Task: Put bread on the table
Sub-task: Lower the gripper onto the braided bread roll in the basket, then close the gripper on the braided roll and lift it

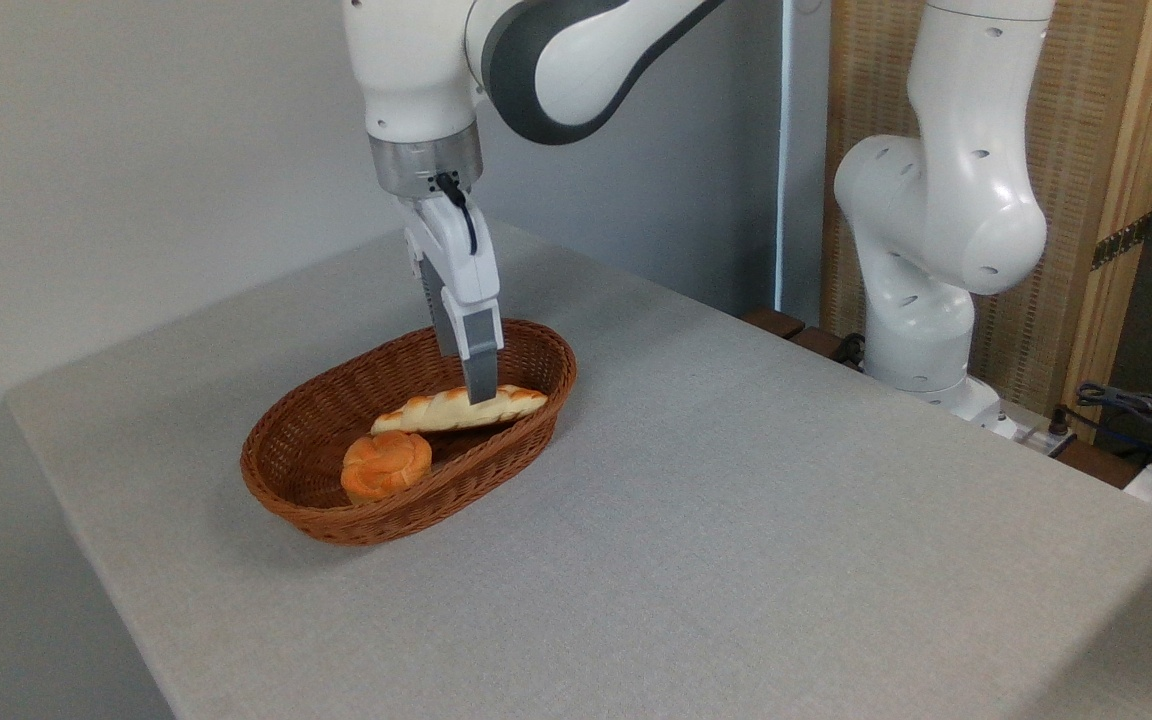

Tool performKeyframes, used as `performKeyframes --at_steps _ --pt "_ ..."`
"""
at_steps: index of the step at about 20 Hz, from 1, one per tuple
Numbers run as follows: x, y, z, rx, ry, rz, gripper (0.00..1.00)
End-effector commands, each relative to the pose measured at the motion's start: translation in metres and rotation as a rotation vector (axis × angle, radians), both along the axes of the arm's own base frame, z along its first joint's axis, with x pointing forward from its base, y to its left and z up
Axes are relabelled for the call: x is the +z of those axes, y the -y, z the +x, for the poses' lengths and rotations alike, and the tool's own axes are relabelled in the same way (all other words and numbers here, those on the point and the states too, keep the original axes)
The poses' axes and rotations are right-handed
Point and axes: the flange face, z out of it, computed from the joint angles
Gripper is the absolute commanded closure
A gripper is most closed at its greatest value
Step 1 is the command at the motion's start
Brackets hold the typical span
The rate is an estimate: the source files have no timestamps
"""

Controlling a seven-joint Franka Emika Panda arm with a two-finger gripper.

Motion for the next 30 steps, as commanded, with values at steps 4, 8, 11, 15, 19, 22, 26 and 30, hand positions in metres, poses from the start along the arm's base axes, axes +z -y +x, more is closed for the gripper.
performKeyframes --at_steps 4,8,11,15,19,22,26,30 --pt "-0.028 0.009 -0.006 -0.035 0.047 -0.021 0.00" --pt "-0.035 0.008 -0.007 -0.054 0.036 -0.014 0.10" --pt "-0.035 0.008 -0.007 -0.054 0.036 -0.014 0.53" --pt "-0.035 0.007 -0.007 -0.083 0.043 -0.001 0.63" --pt "-0.035 0.006 -0.006 -0.097 0.045 0.000 0.68" --pt "-0.035 0.007 -0.006 -0.098 0.046 0.000 0.73" --pt "-0.034 0.007 -0.006 -0.096 0.047 -0.002 0.80" --pt "-0.030 0.007 -0.006 -0.094 0.054 -0.005 0.83"
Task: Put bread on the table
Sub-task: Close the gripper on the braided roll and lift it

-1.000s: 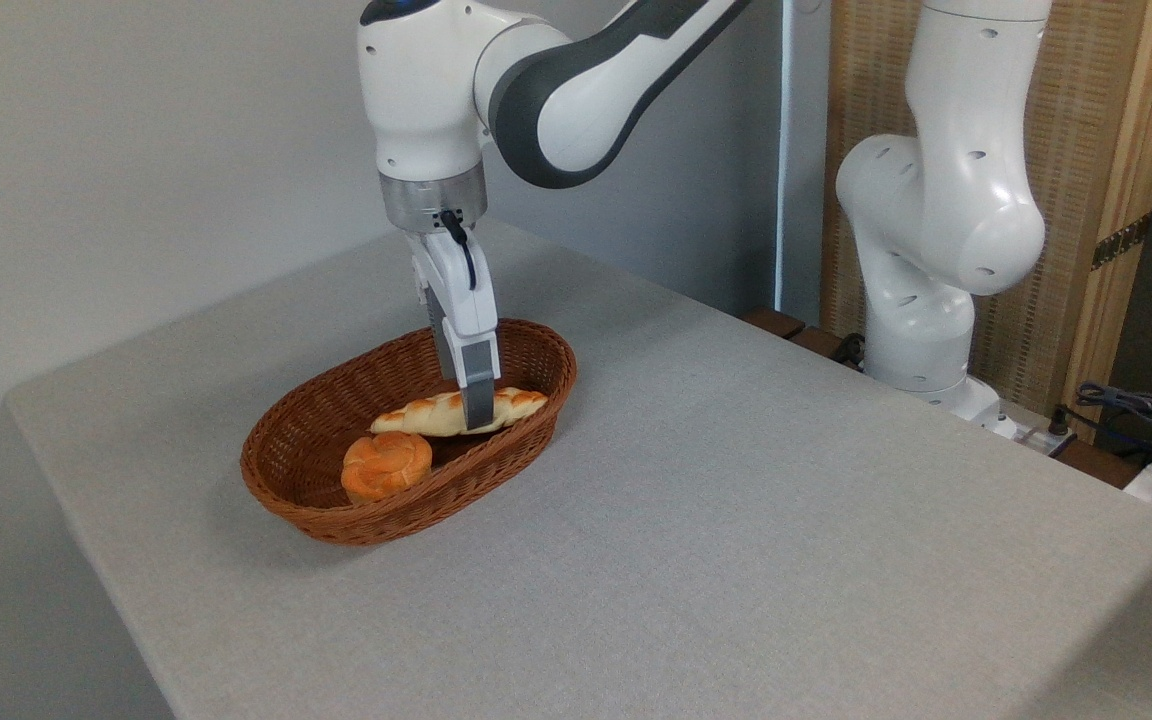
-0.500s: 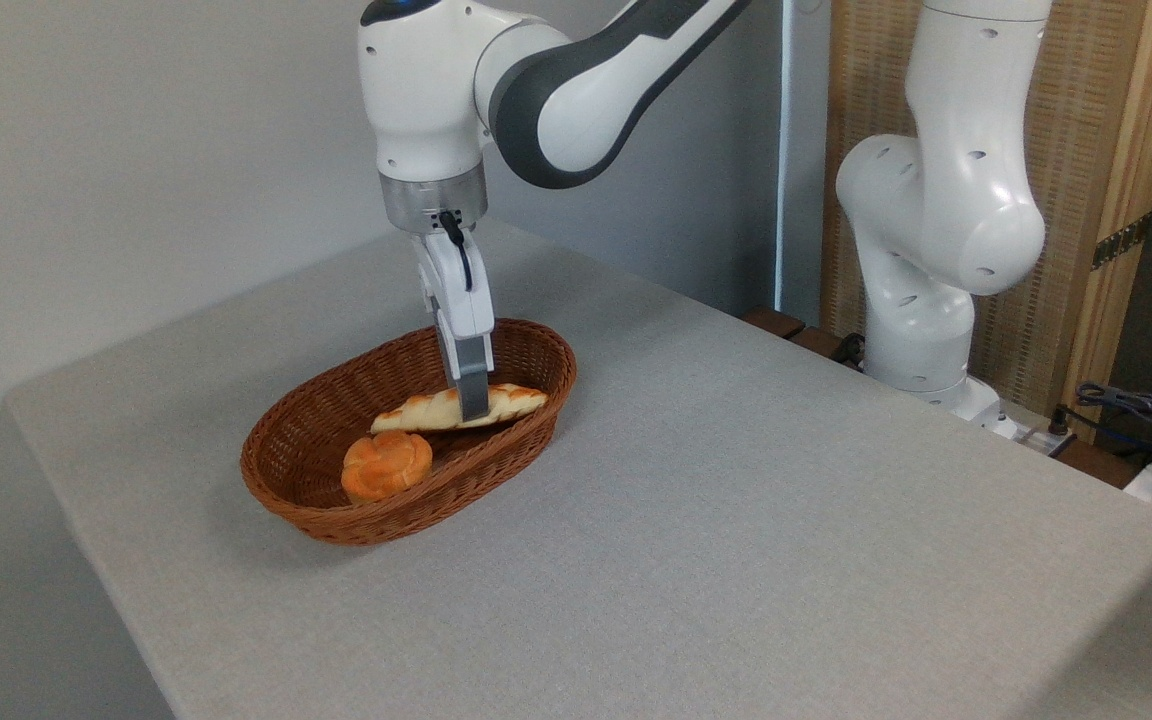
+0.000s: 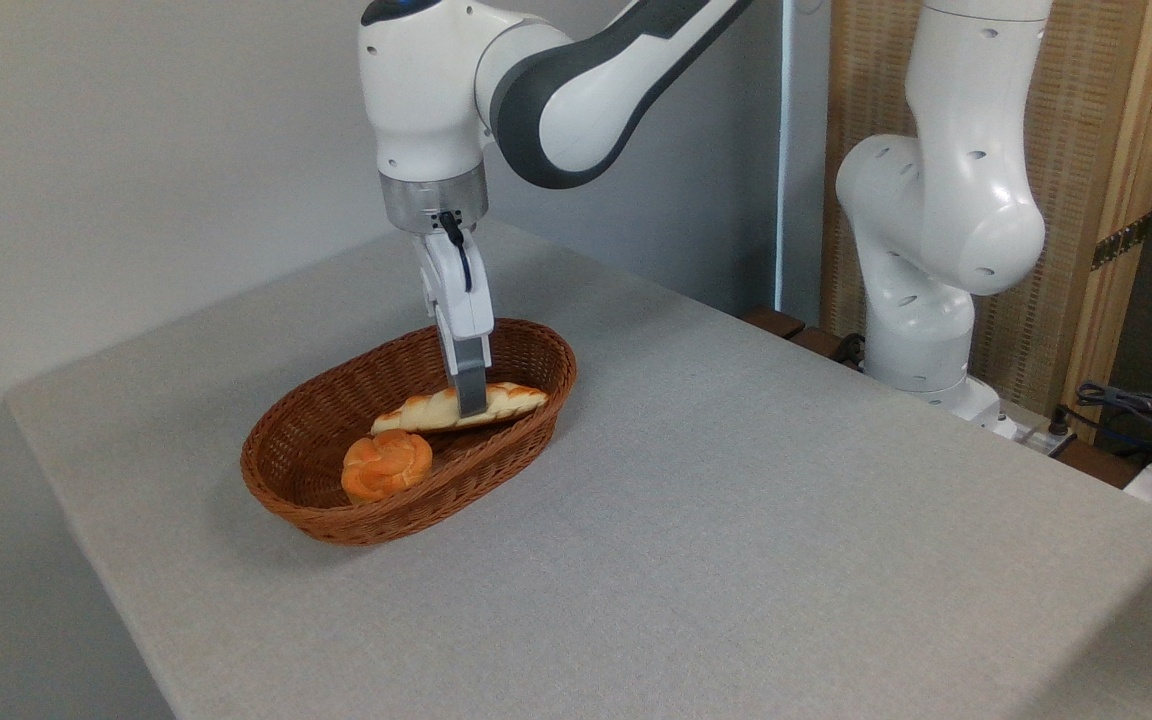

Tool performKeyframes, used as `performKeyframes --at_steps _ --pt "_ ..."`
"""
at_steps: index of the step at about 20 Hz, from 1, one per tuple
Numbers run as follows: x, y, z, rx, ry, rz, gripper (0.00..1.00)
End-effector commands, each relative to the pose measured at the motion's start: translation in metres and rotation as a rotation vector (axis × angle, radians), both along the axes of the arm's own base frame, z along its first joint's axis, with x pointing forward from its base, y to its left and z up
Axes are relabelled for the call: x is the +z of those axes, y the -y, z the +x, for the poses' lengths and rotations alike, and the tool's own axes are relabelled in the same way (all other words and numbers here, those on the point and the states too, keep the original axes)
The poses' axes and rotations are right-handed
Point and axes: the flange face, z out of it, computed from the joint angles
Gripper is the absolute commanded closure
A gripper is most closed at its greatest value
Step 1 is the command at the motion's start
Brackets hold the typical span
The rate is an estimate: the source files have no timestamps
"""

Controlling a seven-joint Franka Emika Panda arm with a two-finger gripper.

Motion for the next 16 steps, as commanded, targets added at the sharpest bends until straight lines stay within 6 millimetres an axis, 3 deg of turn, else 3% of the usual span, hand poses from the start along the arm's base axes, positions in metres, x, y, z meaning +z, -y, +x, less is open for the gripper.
performKeyframes --at_steps 1,10,16 --pt "0.006 -0.001 -0.002 -0.012 0.026 -0.008 0.84" --pt "0.018 -0.002 0.001 0.003 0.039 -0.019 0.90" --pt "0.046 -0.010 0.010 0.026 0.028 -0.032 0.90"
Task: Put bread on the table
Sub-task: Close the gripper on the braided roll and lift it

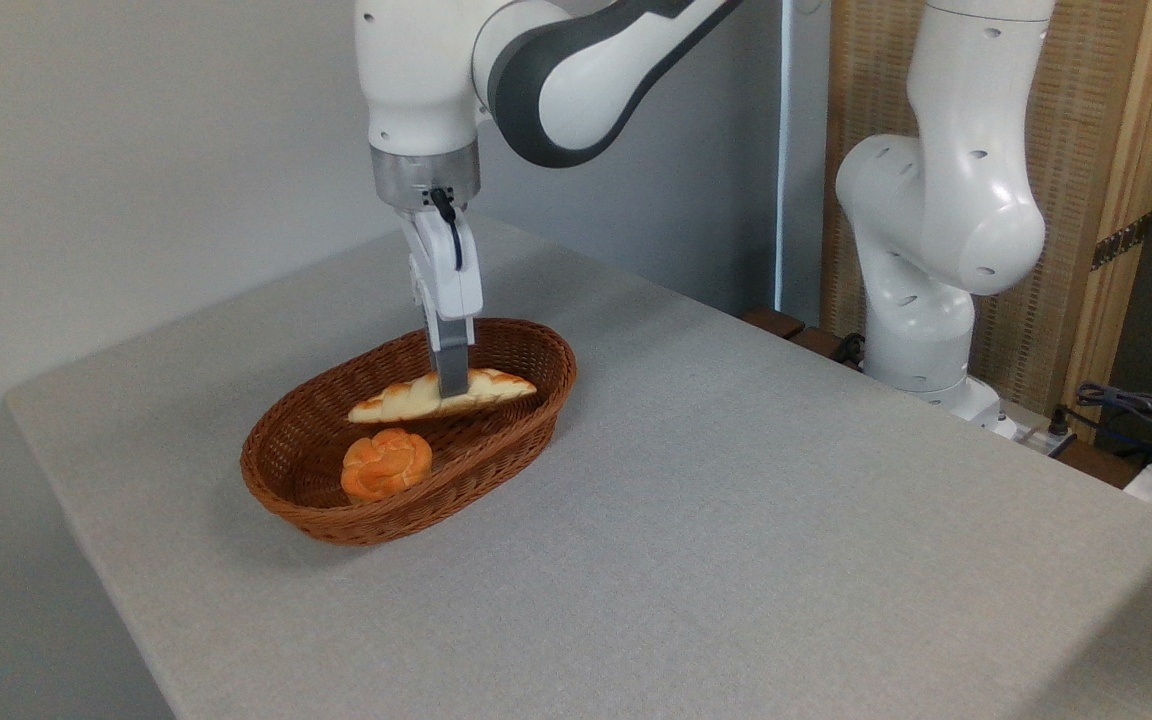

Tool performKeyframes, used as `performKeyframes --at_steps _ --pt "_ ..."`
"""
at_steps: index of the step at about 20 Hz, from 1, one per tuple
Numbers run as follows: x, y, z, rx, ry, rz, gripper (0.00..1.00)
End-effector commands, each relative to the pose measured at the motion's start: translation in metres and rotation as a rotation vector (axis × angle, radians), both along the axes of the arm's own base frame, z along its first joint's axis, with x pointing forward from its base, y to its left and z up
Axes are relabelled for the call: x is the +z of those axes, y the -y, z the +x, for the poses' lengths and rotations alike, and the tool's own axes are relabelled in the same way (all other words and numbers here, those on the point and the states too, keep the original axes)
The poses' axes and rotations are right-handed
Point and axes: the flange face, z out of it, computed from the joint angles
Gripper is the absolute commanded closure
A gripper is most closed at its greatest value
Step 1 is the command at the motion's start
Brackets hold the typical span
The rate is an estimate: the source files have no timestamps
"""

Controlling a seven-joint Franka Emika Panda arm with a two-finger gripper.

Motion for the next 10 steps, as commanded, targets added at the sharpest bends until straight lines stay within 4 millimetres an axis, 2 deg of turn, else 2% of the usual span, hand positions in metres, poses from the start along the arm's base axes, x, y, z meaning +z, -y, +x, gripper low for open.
performKeyframes --at_steps 1,6,10 --pt "0.025 -0.010 0.005 0.021 -0.017 -0.014 0.90" --pt "0.062 -0.050 0.023 0.087 -0.014 -0.035 0.90" --pt "0.080 -0.094 0.038 0.165 0.014 -0.059 0.90"
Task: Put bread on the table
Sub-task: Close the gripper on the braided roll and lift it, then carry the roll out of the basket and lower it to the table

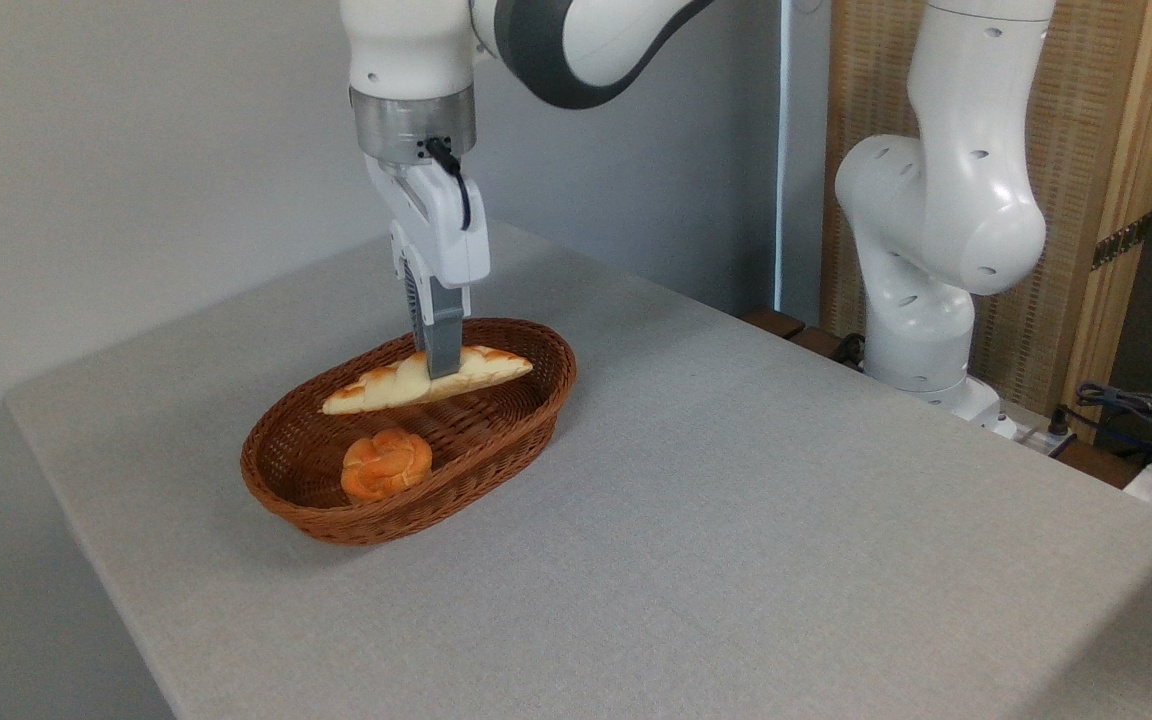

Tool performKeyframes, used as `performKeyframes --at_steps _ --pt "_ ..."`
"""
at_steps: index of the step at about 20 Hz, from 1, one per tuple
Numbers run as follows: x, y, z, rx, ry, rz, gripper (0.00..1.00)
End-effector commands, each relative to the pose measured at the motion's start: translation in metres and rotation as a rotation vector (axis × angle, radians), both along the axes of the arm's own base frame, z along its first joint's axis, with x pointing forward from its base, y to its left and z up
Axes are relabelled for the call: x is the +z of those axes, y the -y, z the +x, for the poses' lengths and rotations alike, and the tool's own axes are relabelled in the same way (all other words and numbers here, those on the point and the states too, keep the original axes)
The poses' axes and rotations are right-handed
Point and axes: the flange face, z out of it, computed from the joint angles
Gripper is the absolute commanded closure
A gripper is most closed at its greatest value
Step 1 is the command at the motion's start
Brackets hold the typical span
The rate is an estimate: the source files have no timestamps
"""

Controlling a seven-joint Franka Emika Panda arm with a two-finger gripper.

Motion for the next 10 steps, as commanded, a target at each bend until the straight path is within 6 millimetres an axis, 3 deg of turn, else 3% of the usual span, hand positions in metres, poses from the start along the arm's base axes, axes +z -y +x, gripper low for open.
performKeyframes --at_steps 1,4,10 --pt "0.016 -0.039 0.009 0.062 0.009 -0.030 0.89" --pt "0.014 -0.051 0.012 0.083 0.006 -0.031 0.89" --pt "-0.021 -0.132 0.030 0.136 -0.033 -0.020 0.87"
